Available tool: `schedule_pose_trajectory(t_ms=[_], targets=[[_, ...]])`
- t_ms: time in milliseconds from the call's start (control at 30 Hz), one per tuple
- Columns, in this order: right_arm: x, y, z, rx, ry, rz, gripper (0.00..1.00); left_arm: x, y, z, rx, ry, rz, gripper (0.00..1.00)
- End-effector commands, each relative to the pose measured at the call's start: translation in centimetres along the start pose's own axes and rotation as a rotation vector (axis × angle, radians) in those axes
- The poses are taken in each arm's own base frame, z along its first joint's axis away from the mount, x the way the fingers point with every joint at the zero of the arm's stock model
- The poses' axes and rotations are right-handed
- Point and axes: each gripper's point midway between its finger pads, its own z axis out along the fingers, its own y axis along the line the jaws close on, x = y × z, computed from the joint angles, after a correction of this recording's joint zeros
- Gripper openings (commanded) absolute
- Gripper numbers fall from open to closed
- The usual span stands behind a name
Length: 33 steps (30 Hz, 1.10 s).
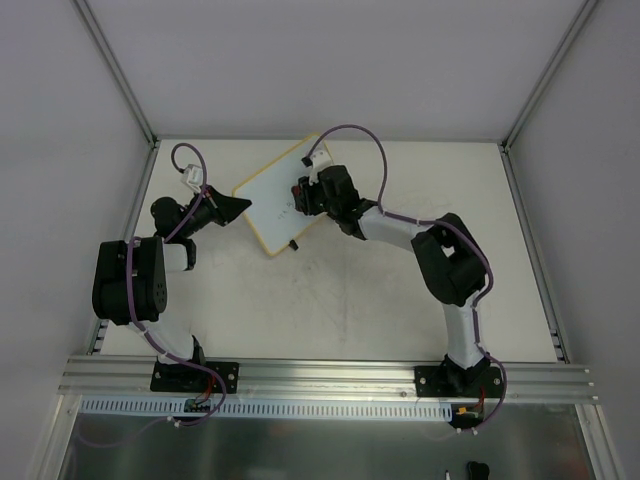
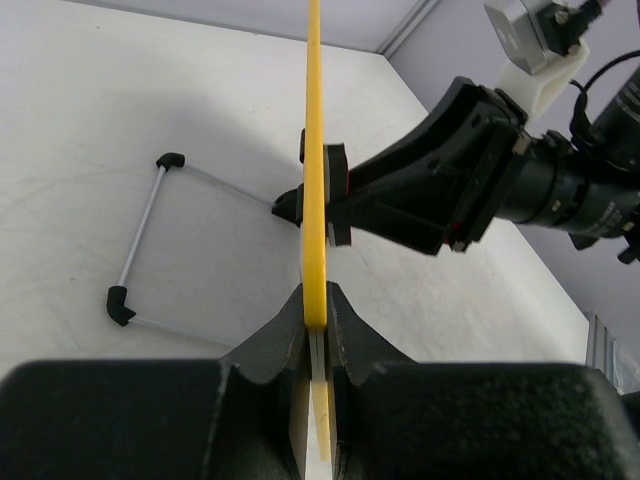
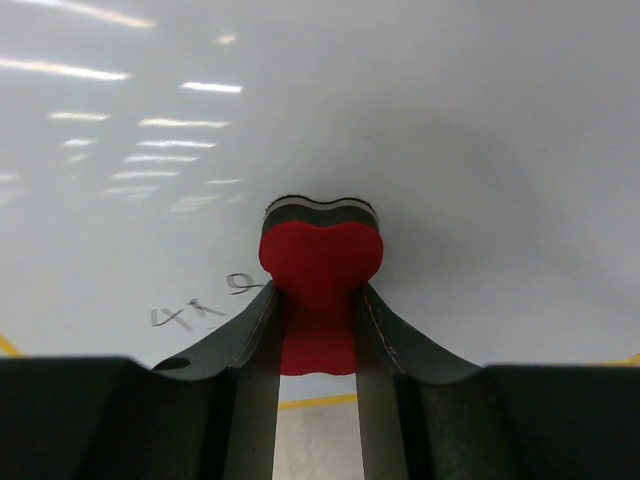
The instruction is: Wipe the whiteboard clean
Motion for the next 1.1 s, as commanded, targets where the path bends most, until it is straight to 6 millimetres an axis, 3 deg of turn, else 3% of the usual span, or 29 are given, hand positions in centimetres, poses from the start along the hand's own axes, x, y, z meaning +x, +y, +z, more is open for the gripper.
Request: schedule_pose_trajectory(t_ms=[0, 267, 433, 567, 667, 767, 1067], targets=[[2.8, 8.4, 0.0, -0.187, 0.078, -0.033, 0.00, -0.6, -1.9, 0.3, 0.097, 0.001, 0.139, 0.00], [5.3, 14.0, -0.5, -0.270, 0.119, -0.048, 0.00, -0.6, -1.8, 0.4, 0.096, 0.003, 0.135, 0.00], [6.1, 14.9, -0.4, -0.278, 0.134, -0.043, 0.00, -0.6, -1.8, 0.3, 0.096, 0.003, 0.135, 0.00], [5.5, 13.4, -0.4, -0.236, 0.121, -0.042, 0.00, -0.6, -1.8, 0.3, 0.095, 0.004, 0.136, 0.00], [4.4, 10.8, -0.5, -0.198, 0.114, 0.021, 0.00, -0.5, -1.9, 0.3, 0.097, 0.006, 0.134, 0.00], [3.3, 7.1, -0.7, -0.123, 0.097, 0.067, 0.00, -0.6, -1.8, 0.3, 0.096, 0.003, 0.137, 0.00], [0.7, 0.5, -0.9, -0.024, 0.073, 0.187, 0.00, -0.6, -1.9, 0.3, 0.098, 0.005, 0.136, 0.00]])
